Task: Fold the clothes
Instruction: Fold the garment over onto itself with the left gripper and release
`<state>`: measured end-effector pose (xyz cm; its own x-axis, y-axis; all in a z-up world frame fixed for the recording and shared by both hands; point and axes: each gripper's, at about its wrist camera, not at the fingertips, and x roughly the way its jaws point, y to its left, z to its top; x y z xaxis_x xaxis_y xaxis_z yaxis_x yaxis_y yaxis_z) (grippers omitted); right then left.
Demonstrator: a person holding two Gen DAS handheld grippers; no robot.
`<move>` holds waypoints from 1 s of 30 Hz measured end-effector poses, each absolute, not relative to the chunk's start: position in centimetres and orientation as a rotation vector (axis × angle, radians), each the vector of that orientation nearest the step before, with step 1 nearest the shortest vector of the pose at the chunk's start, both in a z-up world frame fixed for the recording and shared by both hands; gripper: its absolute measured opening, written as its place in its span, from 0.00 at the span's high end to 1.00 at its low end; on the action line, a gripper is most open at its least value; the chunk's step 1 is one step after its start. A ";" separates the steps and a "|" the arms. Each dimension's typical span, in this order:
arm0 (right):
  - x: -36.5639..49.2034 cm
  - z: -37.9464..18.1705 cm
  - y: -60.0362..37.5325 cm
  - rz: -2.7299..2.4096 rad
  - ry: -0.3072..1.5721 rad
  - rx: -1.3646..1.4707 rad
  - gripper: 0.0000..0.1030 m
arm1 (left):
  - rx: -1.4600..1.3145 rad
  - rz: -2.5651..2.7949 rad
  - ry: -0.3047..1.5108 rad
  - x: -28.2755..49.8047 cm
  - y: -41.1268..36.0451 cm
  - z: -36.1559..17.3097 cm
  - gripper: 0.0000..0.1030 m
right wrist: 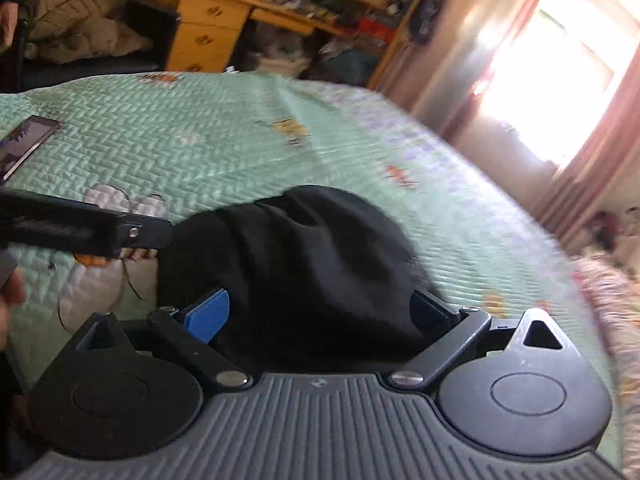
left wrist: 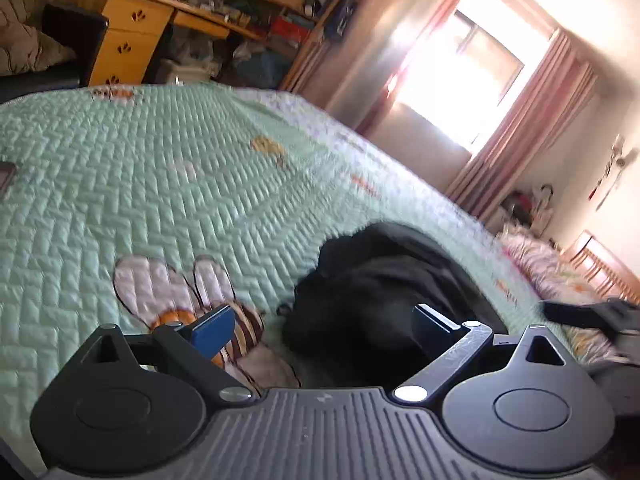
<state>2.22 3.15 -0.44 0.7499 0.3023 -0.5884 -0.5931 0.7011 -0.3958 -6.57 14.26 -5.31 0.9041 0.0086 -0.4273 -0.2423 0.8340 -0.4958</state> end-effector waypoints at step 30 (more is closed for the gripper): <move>0.7 -9.8 11.8 0.506 0.398 -1.007 0.06 | -0.772 0.238 0.378 -7.0 21.8 -8.5 0.07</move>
<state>0.74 11.80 -9.75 0.8164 0.2158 -0.5357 -0.5713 0.4373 -0.6945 -6.98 21.84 -8.51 0.9067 0.0709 -0.4158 -0.3441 0.6945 -0.6319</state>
